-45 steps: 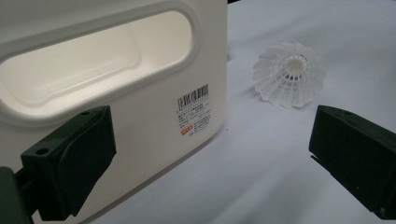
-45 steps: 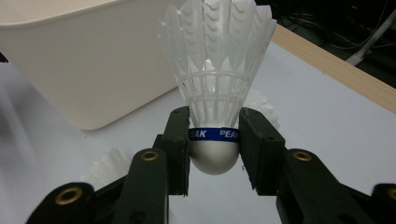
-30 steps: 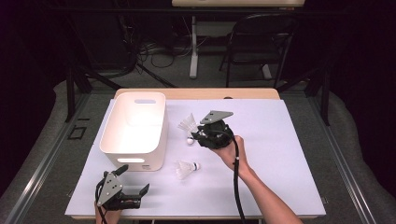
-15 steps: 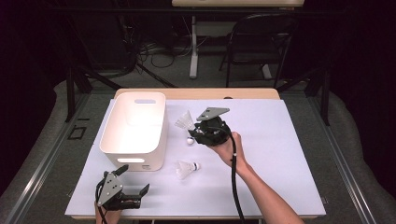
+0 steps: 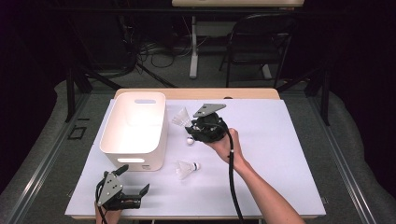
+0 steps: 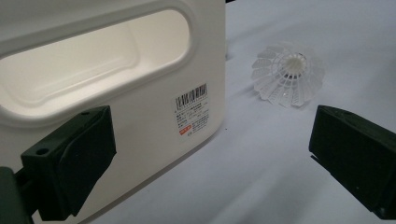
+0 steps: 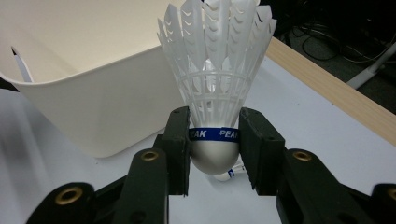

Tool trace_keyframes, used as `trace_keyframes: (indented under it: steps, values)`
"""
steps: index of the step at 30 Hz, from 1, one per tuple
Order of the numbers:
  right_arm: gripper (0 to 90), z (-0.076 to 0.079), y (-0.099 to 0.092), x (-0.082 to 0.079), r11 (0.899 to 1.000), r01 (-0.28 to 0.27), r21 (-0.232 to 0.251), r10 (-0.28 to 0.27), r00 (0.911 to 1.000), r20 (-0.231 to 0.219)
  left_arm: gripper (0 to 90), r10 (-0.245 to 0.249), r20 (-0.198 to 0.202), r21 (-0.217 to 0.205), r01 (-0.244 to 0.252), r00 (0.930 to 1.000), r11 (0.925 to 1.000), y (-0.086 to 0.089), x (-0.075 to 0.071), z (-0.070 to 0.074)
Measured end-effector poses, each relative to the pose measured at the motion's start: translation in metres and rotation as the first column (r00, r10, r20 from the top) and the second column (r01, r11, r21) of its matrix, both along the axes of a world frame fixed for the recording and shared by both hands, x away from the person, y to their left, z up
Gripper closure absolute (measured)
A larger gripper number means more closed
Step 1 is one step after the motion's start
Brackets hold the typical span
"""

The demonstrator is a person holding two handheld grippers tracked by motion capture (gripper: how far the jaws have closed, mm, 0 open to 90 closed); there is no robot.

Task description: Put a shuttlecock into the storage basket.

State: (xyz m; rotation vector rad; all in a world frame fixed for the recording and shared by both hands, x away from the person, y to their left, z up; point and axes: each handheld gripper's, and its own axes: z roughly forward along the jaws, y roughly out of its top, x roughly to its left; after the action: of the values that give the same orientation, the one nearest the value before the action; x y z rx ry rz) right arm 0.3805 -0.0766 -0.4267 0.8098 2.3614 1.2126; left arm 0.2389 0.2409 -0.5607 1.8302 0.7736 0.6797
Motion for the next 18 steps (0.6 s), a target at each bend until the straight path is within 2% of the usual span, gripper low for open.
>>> trace_keyframes:
  steps: [18]
  values:
    - [64.9,0.016,0.011,0.004,1.0,-0.021,-0.003,0.021,0.9995,0.023,0.5,0.0,0.0,-0.003,0.0,1.0,1.0,0.0,0.0,0.0]
